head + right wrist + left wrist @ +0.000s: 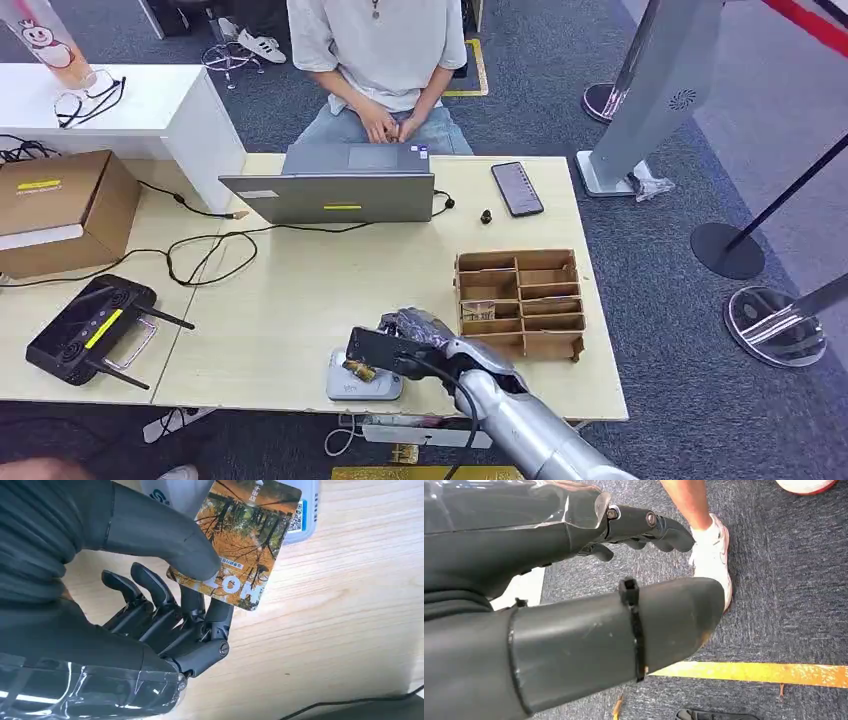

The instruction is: Pass the card to the sensor for recognition and then transmit it.

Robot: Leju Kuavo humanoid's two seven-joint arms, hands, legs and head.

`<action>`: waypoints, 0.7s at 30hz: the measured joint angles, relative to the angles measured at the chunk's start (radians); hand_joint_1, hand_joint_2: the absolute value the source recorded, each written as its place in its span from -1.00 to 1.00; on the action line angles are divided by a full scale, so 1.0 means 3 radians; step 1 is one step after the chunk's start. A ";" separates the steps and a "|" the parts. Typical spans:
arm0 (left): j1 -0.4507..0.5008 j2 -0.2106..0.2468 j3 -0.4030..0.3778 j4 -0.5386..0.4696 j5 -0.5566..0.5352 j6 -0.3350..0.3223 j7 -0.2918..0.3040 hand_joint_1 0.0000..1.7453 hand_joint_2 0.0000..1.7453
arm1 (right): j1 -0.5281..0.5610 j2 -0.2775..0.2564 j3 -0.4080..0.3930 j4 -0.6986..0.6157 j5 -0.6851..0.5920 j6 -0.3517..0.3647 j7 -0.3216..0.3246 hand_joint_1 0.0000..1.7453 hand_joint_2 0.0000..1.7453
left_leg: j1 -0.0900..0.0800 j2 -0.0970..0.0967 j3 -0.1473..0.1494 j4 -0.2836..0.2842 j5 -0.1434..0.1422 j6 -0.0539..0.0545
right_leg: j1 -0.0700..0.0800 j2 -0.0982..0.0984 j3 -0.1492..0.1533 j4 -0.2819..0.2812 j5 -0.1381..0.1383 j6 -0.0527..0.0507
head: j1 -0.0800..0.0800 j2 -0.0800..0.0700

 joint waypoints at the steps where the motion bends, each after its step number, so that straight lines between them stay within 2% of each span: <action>1: 0.0000 0.0000 0.0000 0.0000 0.0000 0.0000 0.0000 -1.00 -1.00 | -0.0001 0.0004 0.0003 0.0009 0.0006 -0.0001 0.0001 1.00 1.00 | 0.0000 0.0000 0.0000 0.0000 0.0000 0.0000 | 0.0000 0.0000 0.0000 0.0000 0.0000 0.0000 | 0.0000 0.0000; 21: -0.0001 0.0000 0.0000 0.0000 0.0000 0.0003 0.0000 -1.00 -1.00 | -0.0056 0.0048 0.0055 0.0179 0.0173 -0.0065 0.0089 1.00 1.00 | 0.0000 0.0000 0.0000 0.0000 0.0000 0.0000 | 0.0000 0.0000 0.0000 0.0000 0.0000 0.0000 | 0.0000 0.0000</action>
